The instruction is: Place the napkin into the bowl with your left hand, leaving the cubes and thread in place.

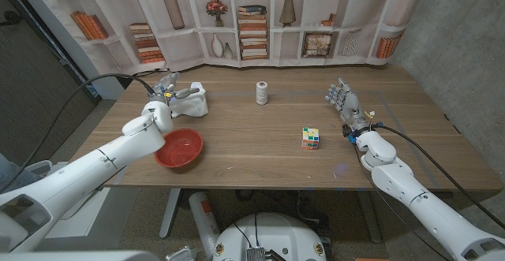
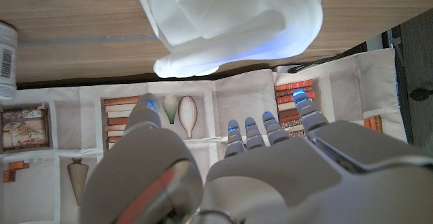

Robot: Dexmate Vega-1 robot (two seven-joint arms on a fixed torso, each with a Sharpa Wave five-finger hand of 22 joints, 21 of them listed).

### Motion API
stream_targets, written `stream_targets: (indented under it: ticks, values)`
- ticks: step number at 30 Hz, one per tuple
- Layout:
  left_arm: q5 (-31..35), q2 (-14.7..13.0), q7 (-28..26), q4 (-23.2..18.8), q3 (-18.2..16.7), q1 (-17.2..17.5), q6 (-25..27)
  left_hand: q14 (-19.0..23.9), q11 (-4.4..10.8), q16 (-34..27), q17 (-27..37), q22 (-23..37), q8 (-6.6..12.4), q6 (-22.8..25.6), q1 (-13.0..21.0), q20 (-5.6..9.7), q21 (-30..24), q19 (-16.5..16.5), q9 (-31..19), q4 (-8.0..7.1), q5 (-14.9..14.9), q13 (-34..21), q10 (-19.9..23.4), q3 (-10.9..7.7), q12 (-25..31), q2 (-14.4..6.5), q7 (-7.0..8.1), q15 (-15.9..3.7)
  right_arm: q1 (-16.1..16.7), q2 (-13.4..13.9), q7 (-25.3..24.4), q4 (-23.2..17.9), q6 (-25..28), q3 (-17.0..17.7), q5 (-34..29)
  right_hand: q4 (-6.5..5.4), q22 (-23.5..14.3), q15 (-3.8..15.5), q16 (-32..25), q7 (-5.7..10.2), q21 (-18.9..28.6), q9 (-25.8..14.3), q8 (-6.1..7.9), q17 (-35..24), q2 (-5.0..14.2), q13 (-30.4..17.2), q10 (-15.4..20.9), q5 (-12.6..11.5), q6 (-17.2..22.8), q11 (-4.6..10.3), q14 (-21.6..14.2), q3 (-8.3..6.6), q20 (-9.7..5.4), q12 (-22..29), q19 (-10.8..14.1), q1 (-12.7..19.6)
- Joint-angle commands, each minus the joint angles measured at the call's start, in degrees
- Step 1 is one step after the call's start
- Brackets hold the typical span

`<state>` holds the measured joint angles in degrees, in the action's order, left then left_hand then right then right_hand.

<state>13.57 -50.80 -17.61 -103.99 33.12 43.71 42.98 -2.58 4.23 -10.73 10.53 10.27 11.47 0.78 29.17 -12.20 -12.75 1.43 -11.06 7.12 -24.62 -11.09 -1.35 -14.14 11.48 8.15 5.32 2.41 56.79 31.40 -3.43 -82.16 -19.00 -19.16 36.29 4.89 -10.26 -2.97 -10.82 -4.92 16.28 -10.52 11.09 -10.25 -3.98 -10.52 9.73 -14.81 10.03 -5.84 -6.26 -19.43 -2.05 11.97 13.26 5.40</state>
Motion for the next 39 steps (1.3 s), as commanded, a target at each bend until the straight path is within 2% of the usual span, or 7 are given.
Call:
stream_targets:
  ticks: [1, 16, 32, 39]
  values:
    - [0.9, 0.7, 1.9, 2.6, 2.5, -2.7, 0.4, -0.3, 0.32, -0.2, 0.1, 0.2, 0.23, 0.0, 0.6, -0.21, -0.1, 0.3, -0.2, 0.24, -0.1, -0.1, 0.1, 0.28, 0.2, 0.0, 0.59, 0.43, 1.0, 0.4, -1.4, -1.8, 0.6, 0.3, -0.3, 0.09, -0.1, 0.02, -0.1, -0.18, -0.1, -0.2, 0.14, -0.3, 0.62, -0.1, 0.6, 0.0, 0.6, 0.00, -0.6, 0.22, 0.11, 0.2, 0.3, 0.0]
    - [-1.3, 2.4, 2.2, 7.3, 2.6, -3.4, -4.2, -0.4, 0.26, -0.2, 0.1, 0.2, 0.29, 0.2, 1.0, -0.21, 0.1, 0.4, -0.3, 0.29, -0.1, -0.2, -0.2, 0.46, 0.2, -0.1, 0.71, 0.73, 1.9, 0.5, -2.7, -3.1, 0.7, 0.4, -1.1, 0.12, -0.1, 0.04, -0.1, -0.15, -0.4, -0.2, 0.12, -0.3, 0.71, -0.1, 0.6, 0.0, 0.6, 0.08, -0.6, 0.30, 0.17, 0.2, 0.4, 0.0]
    - [-1.6, 3.6, 3.4, 9.8, 4.1, -5.2, -3.9, -0.4, 0.36, -0.2, 0.1, 0.2, 0.31, 0.2, 1.5, -0.21, 0.3, 0.4, -0.3, 0.35, 0.0, -0.2, -0.4, 0.58, 0.2, -0.3, 0.65, 0.93, 1.5, 0.0, -2.4, -2.1, 0.5, 0.3, -0.9, 0.16, -0.2, 0.00, -0.1, -0.11, -0.7, -0.2, 0.12, -0.3, 0.79, -0.1, 0.7, 0.1, 0.6, 0.03, -0.7, 0.39, 0.18, 0.2, 0.4, 0.0]
    - [-1.6, 4.6, 4.5, 12.4, 5.6, -6.6, -4.7, -0.5, 0.29, -0.2, 0.2, 0.2, 0.28, 0.1, 1.7, -0.22, 0.4, 0.4, -0.3, 0.38, 0.0, -0.2, -0.5, 0.62, 0.2, -0.4, 0.77, 1.04, 0.8, 0.0, -2.1, -1.4, 0.9, 0.1, -0.9, 0.19, -0.2, 0.05, 0.0, -0.13, -0.8, -0.2, 0.10, -0.3, 0.86, -0.1, 0.6, 0.1, 0.5, 0.04, -0.6, 0.40, 0.21, 0.1, 0.5, 0.1]
